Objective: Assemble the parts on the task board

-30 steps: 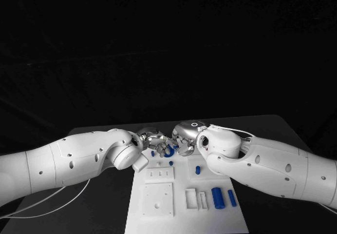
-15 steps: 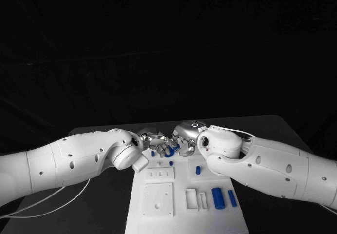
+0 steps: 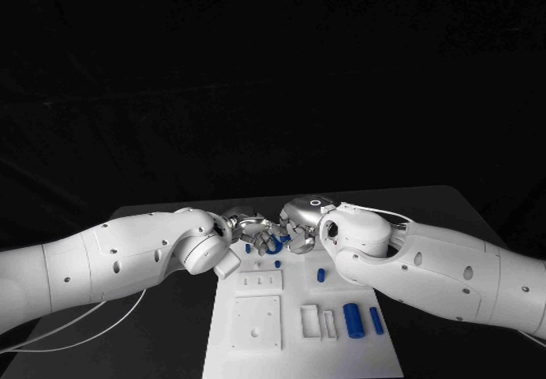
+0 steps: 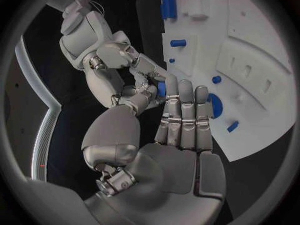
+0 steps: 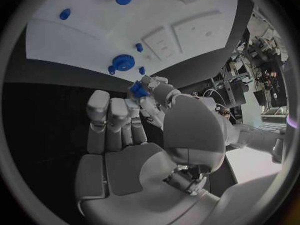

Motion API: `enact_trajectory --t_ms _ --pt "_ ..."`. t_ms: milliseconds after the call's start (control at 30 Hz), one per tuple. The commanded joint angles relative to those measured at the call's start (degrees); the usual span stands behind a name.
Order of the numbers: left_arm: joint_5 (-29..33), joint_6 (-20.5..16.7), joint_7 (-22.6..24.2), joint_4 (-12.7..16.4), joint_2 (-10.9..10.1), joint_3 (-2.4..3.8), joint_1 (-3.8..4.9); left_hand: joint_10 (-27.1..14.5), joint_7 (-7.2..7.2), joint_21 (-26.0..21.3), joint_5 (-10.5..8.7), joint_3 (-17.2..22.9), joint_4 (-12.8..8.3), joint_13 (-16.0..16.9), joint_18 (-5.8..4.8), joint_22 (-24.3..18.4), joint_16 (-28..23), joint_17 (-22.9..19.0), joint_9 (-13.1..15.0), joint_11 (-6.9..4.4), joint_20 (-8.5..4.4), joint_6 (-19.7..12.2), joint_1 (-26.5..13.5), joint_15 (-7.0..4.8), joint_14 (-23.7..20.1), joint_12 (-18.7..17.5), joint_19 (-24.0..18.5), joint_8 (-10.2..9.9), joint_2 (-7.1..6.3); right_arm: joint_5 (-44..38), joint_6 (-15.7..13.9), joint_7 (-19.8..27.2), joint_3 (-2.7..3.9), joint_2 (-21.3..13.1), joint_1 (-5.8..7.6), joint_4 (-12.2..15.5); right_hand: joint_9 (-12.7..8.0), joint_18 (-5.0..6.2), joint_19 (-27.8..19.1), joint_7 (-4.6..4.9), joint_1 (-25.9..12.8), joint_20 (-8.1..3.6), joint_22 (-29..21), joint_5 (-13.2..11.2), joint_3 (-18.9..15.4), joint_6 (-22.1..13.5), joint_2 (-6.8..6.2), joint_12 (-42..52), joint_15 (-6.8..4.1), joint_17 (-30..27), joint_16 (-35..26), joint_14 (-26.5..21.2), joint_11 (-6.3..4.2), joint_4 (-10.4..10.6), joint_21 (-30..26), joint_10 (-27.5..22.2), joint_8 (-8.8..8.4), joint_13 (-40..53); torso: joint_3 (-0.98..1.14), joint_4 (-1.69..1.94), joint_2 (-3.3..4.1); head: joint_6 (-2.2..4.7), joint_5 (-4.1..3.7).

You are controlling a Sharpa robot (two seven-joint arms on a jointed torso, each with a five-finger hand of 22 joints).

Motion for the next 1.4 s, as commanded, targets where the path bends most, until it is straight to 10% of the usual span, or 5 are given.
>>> enact_trajectory --t_ms 33,733,1400 --pt "-0.49 0.80 -0.61 0.16 0.18 0.07 0.07 0.26 0.19 0.29 -0.21 -0.10 0.72 -0.06 -0.83 0.52 0.23 -0.18 -0.04 -0.10 -3.01 -0.01 -0.65 0.01 -0.30 -0.26 0.11 -0.35 -1.54 -0.22 0.73 -0.13 0.00 0.06 -0.05 0.14 0.01 3.94 0.06 1.81 -0.17 0.03 0.07 0.01 0.12 2.24 -0.43 -0.38 -0.15 -0.09 -0.27 0.24 0.04 0.39 -0.29 0.37 0.15 -0.08 0.01 -0.04 -0.01 -0.05 -0.02" --pt "-1.41 1.97 -1.83 0.16 0.26 0.06 0.05 0.25 0.01 0.50 -0.21 0.40 0.66 0.02 -0.69 0.58 0.69 -0.64 0.41 -0.26 -3.04 0.59 0.50 -0.05 -0.43 -0.20 -0.04 -0.16 -1.70 -0.39 0.97 -0.22 -0.01 -0.03 -0.08 0.20 0.00 3.94 0.05 1.81 -0.17 0.07 0.06 0.06 0.17 2.29 -0.43 -0.41 -0.15 -0.12 -0.34 0.26 0.03 0.53 -0.34 0.38 0.13 -0.09 0.02 -0.02 0.00 -0.25 -0.12" --pt "-0.48 1.45 -0.68 -0.04 0.28 0.06 0.05 0.23 -0.03 0.63 -0.05 0.96 -1.26 0.02 -1.03 0.55 1.38 -1.56 1.15 -0.26 -2.83 1.06 1.36 0.11 -0.78 -0.30 -0.87 -0.24 6.48 -0.01 1.41 -0.11 -0.01 0.05 -0.17 0.31 -0.01 3.94 0.04 1.80 -0.15 0.11 0.05 0.08 0.19 2.33 -0.46 -0.44 -0.15 -0.14 -0.39 0.27 0.03 0.60 -0.38 0.38 0.10 -0.09 0.04 -0.01 0.00 -0.31 -0.08"
